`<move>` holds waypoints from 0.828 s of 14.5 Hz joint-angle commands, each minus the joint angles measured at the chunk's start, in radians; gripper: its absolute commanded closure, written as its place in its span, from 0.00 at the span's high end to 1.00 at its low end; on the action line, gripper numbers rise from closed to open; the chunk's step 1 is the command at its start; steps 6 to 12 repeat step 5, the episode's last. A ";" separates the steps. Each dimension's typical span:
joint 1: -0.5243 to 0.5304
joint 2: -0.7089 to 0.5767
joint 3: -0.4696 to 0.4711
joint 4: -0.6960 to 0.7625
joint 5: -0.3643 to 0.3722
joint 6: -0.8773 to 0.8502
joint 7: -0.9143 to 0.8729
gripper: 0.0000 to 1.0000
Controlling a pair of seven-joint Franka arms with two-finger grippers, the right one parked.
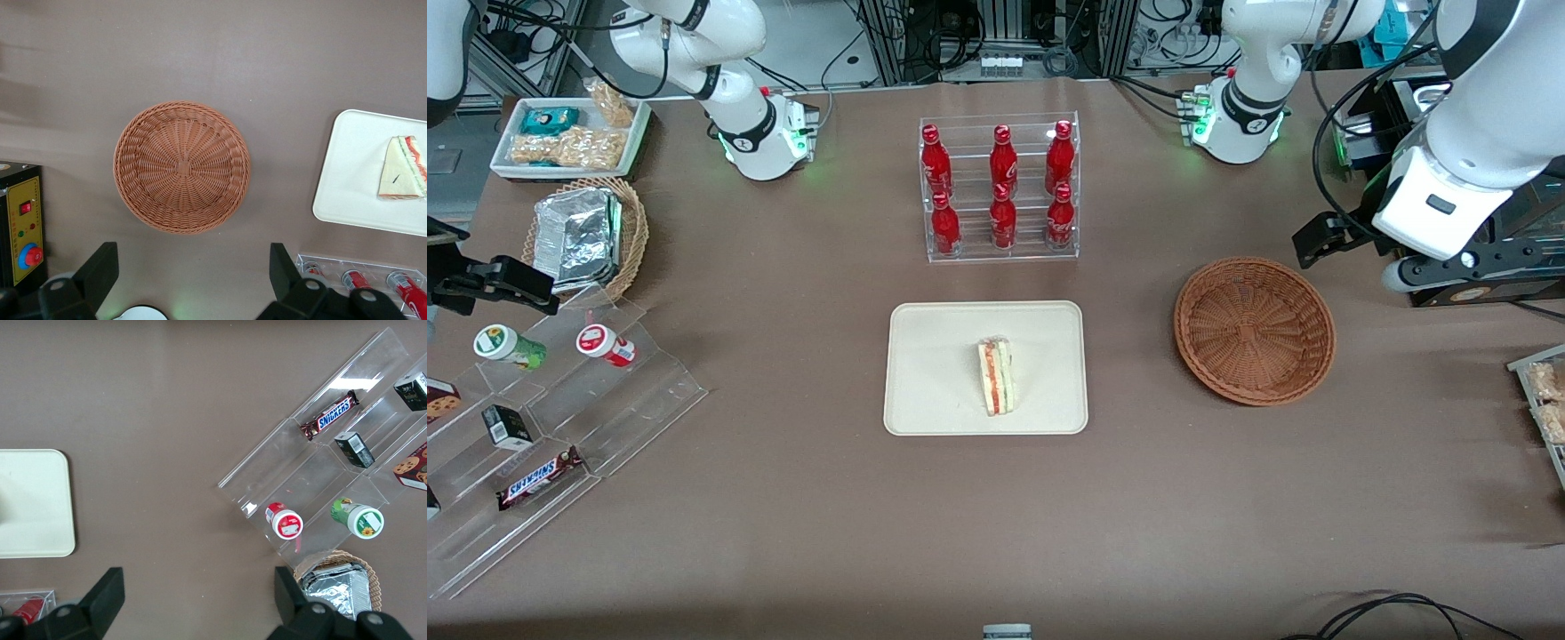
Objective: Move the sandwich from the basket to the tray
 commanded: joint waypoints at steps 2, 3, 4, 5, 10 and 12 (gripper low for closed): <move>-0.017 -0.023 0.017 -0.021 -0.014 0.012 -0.012 1.00; -0.013 -0.023 0.017 -0.021 -0.014 0.010 -0.012 1.00; -0.010 -0.024 0.017 -0.019 -0.014 0.011 -0.009 1.00; -0.010 -0.024 0.017 -0.019 -0.014 0.012 -0.009 1.00; -0.010 -0.024 0.017 -0.019 -0.014 0.012 -0.009 1.00; -0.010 -0.024 0.017 -0.019 -0.014 0.012 -0.009 1.00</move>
